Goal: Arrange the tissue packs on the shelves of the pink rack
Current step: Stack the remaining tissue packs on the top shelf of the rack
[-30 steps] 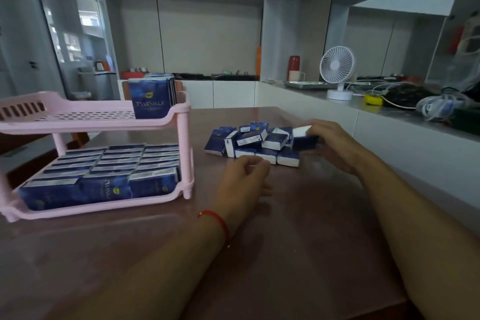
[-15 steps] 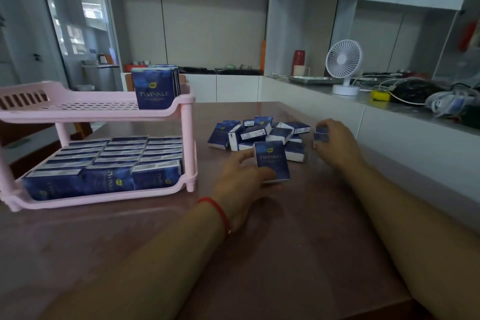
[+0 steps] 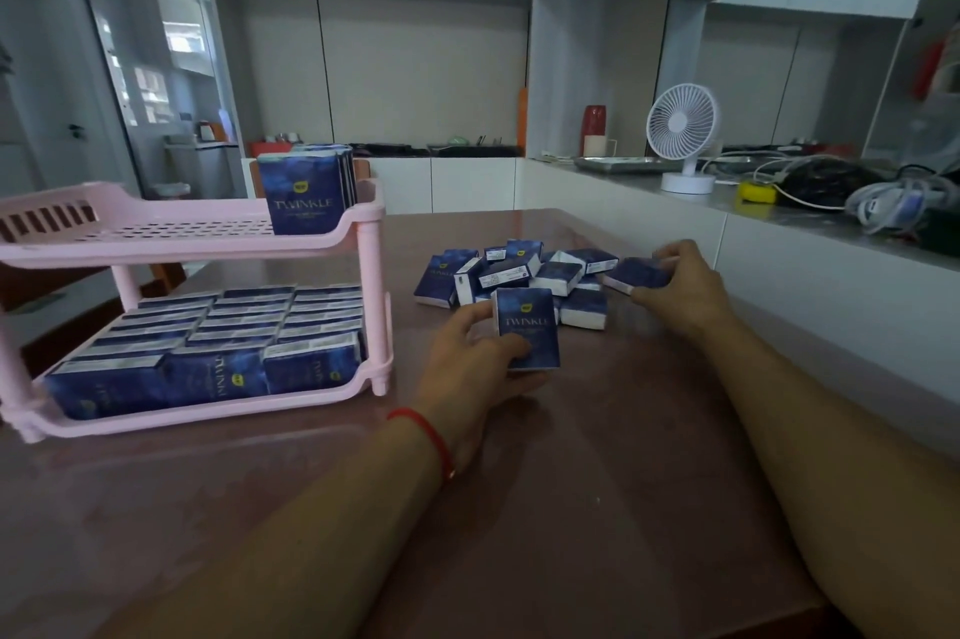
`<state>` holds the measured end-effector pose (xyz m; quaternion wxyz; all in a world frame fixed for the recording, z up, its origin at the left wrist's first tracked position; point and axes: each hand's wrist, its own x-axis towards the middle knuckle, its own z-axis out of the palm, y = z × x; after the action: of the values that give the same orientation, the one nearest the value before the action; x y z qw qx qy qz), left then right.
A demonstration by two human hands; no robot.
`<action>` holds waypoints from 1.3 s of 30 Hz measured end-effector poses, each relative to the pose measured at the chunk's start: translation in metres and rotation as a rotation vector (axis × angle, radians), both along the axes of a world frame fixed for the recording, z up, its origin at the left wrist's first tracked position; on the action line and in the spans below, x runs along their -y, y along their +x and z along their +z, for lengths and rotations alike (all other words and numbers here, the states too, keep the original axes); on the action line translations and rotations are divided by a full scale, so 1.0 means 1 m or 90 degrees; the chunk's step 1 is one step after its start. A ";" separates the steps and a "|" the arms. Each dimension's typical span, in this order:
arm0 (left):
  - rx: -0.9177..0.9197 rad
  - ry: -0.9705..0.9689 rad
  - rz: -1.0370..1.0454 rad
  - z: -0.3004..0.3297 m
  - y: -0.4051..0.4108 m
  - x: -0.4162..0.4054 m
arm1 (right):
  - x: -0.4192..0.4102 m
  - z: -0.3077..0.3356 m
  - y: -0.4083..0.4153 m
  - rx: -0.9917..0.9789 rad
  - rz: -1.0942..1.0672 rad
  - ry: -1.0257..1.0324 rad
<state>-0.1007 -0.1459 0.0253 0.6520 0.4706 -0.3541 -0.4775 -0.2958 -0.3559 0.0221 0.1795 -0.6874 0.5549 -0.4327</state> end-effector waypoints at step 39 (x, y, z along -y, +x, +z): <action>0.339 -0.049 0.047 -0.010 0.026 0.009 | -0.095 0.052 0.066 -0.199 0.463 -0.042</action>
<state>-0.0750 -0.1546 0.0148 0.5699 0.5674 -0.5137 -0.2990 -0.2301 -0.2607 0.0737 0.2118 -0.9021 0.2819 -0.2487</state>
